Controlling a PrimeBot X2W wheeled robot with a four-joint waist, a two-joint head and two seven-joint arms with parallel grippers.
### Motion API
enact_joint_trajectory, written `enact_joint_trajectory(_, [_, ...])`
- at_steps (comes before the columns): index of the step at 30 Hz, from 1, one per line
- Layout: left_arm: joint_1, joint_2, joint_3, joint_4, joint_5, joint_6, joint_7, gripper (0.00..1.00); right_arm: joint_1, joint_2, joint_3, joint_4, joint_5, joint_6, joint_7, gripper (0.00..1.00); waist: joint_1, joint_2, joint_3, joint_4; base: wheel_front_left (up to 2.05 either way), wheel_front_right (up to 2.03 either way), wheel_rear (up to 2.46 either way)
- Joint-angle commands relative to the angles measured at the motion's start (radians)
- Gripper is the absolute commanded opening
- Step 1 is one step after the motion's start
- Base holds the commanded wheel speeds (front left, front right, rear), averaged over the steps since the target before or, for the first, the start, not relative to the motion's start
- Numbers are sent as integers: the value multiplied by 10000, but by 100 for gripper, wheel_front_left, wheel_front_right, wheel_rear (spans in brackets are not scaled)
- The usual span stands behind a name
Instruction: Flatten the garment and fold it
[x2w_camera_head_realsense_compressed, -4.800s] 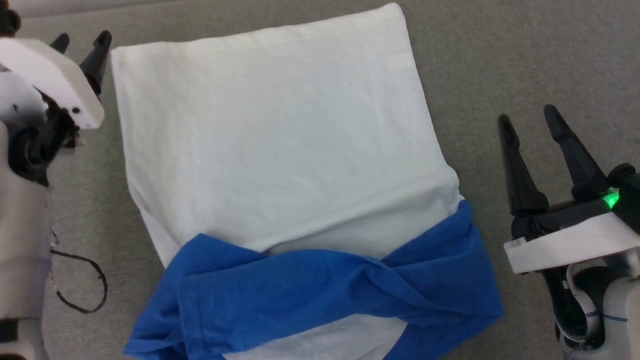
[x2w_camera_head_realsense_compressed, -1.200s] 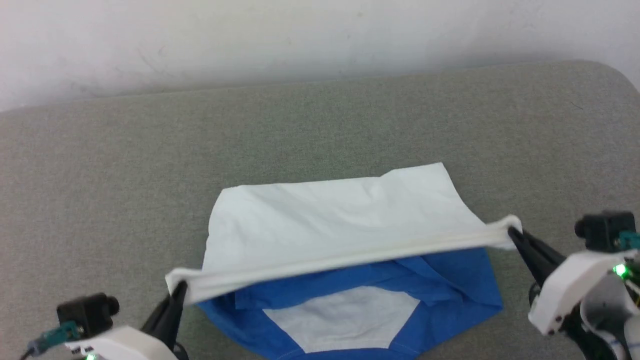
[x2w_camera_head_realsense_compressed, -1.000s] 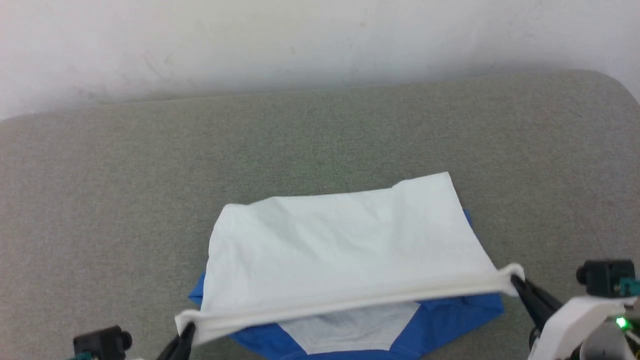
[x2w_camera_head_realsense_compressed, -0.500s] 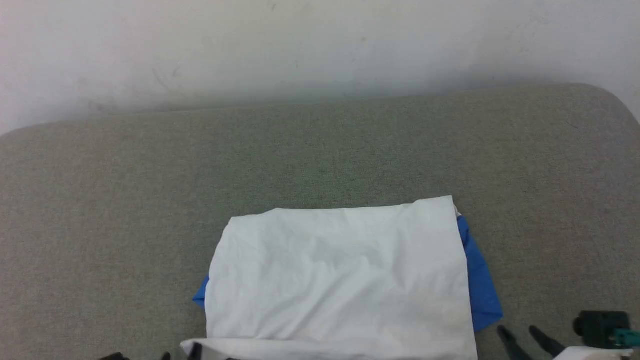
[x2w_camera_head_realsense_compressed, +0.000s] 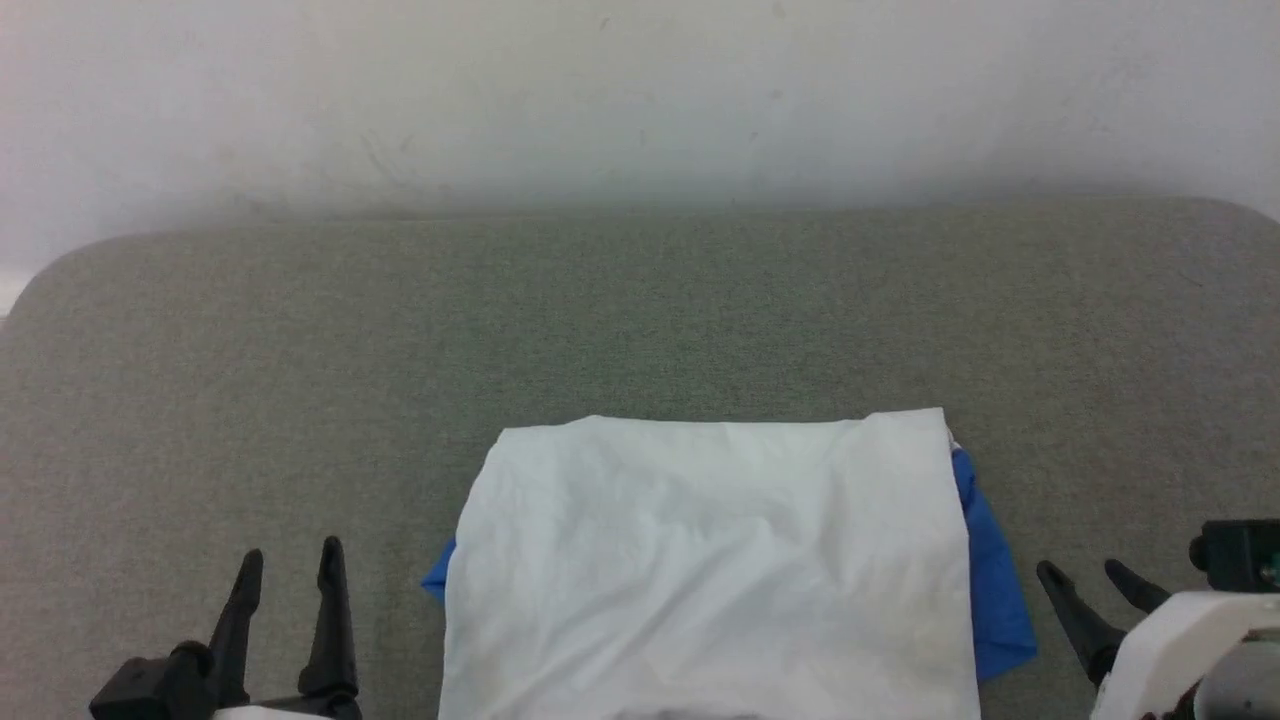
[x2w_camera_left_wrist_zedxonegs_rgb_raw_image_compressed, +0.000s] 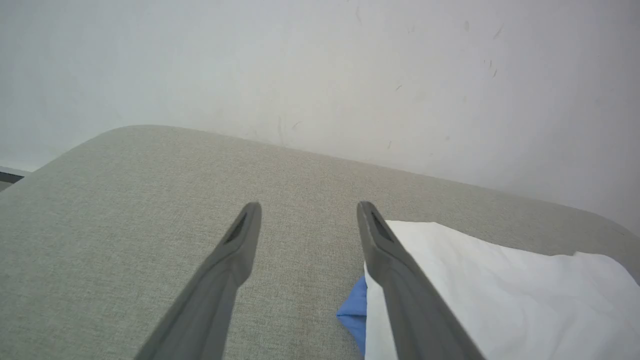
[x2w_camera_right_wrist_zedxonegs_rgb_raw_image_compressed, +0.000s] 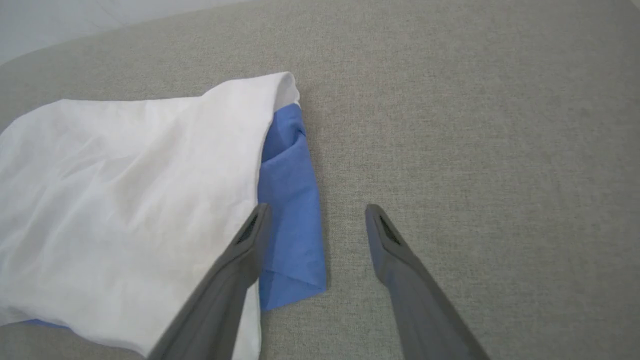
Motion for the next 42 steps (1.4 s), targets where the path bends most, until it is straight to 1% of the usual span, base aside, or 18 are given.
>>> enact_joint_trajectory(1, [-253,-20,-98,4,234,-58,-141,100,-492,-120,230,333,54,-7,257,100,0,-1,39,251,0,0,0])
enact_joint_trajectory(7, [-763,-318,-496,181,633,-192,-315,100,-1731,-320,1103,1438,-28,-7,997,100,0,-1,319,677,0,0,0])
enact_joint_trajectory(12, [-1210,-544,-699,395,756,-368,-378,100,-2453,-517,1470,2703,-13,-7,1405,100,0,-1,563,941,0,0,0])
enact_joint_trajectory(13, [-1261,-579,-719,433,773,-393,-387,100,-2549,-565,1531,2955,-49,-7,1424,100,0,-1,602,975,0,0,0])
enact_joint_trajectory(14, [-1261,-579,-719,433,773,-393,-387,100,-2549,-565,1531,2955,-49,-7,1424,100,0,-1,602,975,0,0,0])
enact_joint_trajectory(17, [-1363,-664,-753,561,816,-469,-409,100,-2652,-566,1692,3748,-52,-7,1672,100,0,-1,653,1048,0,0,0])
enact_joint_trajectory(21, [-1371,-703,-734,686,848,-534,-426,100,-2554,-358,2175,4517,359,-7,2492,100,0,-1,634,1041,0,0,0])
enact_joint_trajectory(22, [-1358,-708,-718,704,854,-540,-429,100,-2527,-284,2300,4650,521,-7,2748,91,0,-1,614,1022,0,0,0])
enact_joint_trajectory(23, [-1345,-711,-699,717,862,-540,-431,100,-2513,-210,2416,4751,676,-7,3004,46,0,-1,595,992,0,0,0])
enact_joint_trajectory(24, [-1340,-714,-687,727,871,-541,-433,100,-2515,-159,2518,4814,802,-7,3224,31,0,-1,577,971,0,0,0])
enact_joint_trajectory(25, [-1344,-715,-687,735,879,-550,-435,100,-2542,-111,2616,4810,925,-7,3348,2,0,-1,557,952,0,0,0])
enact_joint_trajectory(26, [-1349,-711,-682,734,889,-556,-436,100,-2589,-63,2677,4772,1038,-7,3371,0,0,-1,537,927,0,0,0])
enact_joint_trajectory(28, [-1354,-699,-674,737,903,-558,-438,100,-2707,-47,2834,4636,1188,-7,3326,0,0,-1,505,885,0,0,0])
enact_joint_trajectory(33, [-1283,-629,-650,735,915,-538,-439,100,-2998,-267,2830,4000,1295,-7,2492,0,0,-1,387,758,0,0,0])
enact_joint_trajectory(37, [-1124,-581,-605,677,903,-460,-435,100,-2798,-582,2264,3272,1284,-7,1946,0,0,-1,266,612,0,0,0])
enact_joint_trajectory(42, [-950,-548,-551,577,876,-347,-419,100,-2055,-1033,1009,2585,1078,-7,1927,0,0,-1,185,423,0,0,0])
